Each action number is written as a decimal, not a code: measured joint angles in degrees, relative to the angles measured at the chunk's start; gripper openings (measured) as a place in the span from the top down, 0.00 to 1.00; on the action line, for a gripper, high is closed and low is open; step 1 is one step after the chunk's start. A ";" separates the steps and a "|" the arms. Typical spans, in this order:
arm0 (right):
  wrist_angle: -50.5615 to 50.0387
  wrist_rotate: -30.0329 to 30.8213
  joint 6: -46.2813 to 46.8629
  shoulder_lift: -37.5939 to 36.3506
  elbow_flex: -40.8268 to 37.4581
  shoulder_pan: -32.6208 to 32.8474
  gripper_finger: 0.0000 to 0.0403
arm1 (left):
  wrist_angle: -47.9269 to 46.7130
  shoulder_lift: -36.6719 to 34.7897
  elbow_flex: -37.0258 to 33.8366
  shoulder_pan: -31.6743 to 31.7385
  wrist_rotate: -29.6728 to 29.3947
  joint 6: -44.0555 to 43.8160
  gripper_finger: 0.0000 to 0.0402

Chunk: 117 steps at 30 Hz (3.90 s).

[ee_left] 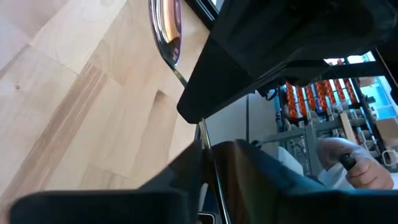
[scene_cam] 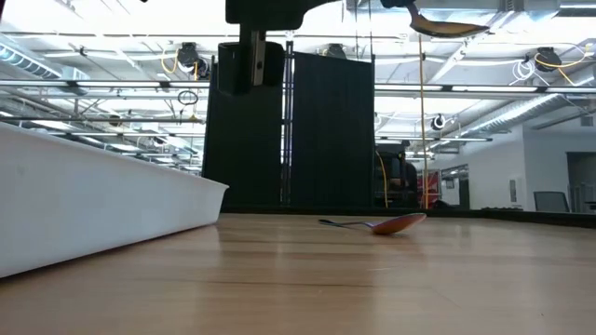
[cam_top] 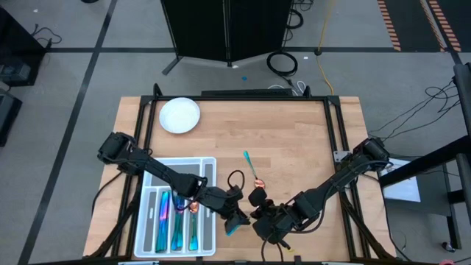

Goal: Sort silverware
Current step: Put the iridescent blue spoon in the silverware tray

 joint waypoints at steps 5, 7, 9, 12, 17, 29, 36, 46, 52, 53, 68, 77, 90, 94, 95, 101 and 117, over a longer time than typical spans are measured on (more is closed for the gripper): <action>0.37 -0.25 1.19 0.00 0.00 0.06 0.99 | -0.72 0.08 -0.07 0.00 0.00 1.26 0.97; 0.31 -0.22 1.29 0.00 0.00 0.06 0.97 | -0.91 0.13 -0.07 0.02 -0.02 1.19 0.97; 0.33 -0.24 0.88 0.00 0.00 0.04 0.95 | -1.11 0.13 -0.07 0.02 -0.05 1.27 0.98; 0.33 -0.10 0.40 0.00 0.00 -0.01 0.91 | -1.57 0.13 -0.04 0.02 -0.57 1.33 0.99; -0.82 0.33 1.20 -0.93 0.00 0.46 0.83 | -1.98 0.13 -0.04 0.01 -3.03 1.33 0.99; -11.48 0.97 22.92 -12.43 1.15 8.58 0.81 | -16.04 -6.19 0.02 3.17 -12.37 1.19 0.99; -8.44 16.91 25.38 -14.27 -3.74 18.72 0.84 | -36.50 -15.35 0.00 -3.47 -27.31 -7.76 1.00; 1.62 24.47 25.85 -14.27 -8.45 22.64 0.85 | -56.87 -20.52 -0.02 -19.56 -54.61 -38.23 1.00; 3.27 24.42 24.55 -14.25 -8.72 22.64 0.85 | -63.06 -18.24 -0.02 -27.64 -65.06 -52.92 1.00; 3.64 24.42 24.41 -14.25 -8.72 22.64 0.85 | -62.93 -17.50 -0.02 -28.51 -65.34 -54.63 1.00; 5.46 24.29 24.91 -14.25 -8.72 22.64 0.85 | -57.74 -3.92 -0.02 -35.31 -60.02 -72.04 1.00; 6.75 23.87 26.76 -14.23 -8.72 22.64 0.85 | -54.64 0.70 0.00 -35.99 -58.56 -72.90 1.00; 6.85 22.51 28.08 -11.64 -8.70 22.63 0.85 | -59.61 0.87 0.00 -36.74 -47.95 -71.72 1.00; 6.89 22.49 27.99 -11.23 -8.70 22.53 0.85 | -61.40 0.87 0.00 -36.39 -45.86 -71.70 1.00; 7.05 22.49 28.01 -11.23 -8.70 22.53 0.85 | -61.38 0.87 0.00 -36.26 -45.77 -71.66 1.00; 7.21 22.49 28.15 -11.23 -8.70 22.53 0.85 | -65.08 0.43 0.00 -35.14 -44.50 -70.90 1.00; 7.25 22.42 28.12 -11.23 -8.70 22.51 0.85 | -64.06 -1.97 0.00 -33.12 -38.19 -70.85 1.00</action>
